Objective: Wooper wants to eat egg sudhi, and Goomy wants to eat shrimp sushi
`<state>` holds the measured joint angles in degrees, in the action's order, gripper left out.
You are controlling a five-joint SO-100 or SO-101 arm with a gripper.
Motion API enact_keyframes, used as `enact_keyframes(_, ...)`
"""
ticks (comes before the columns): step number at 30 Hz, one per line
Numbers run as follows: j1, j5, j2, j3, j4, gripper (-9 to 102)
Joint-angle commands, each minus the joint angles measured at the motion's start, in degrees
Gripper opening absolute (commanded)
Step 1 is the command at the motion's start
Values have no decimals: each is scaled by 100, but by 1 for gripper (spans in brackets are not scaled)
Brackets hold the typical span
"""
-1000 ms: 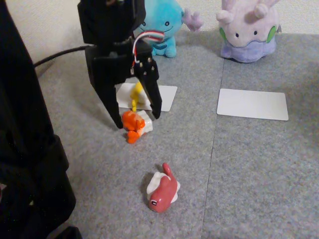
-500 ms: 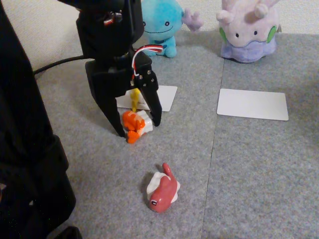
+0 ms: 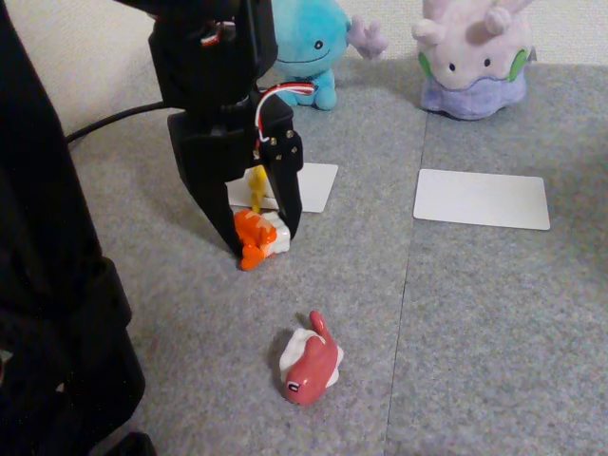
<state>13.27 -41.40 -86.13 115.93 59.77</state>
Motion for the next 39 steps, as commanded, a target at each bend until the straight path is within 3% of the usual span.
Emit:
enact_keyframes(1,141,-53,-237,-53,-18,5)
enact_keyframes(14,791,-229,-1213,-352,-132,6)
enact_keyframes(27,1705,-439,589,-3779,1292,6)
enact_keyframes(39,2355,-563,2769,-6460,1600,6)
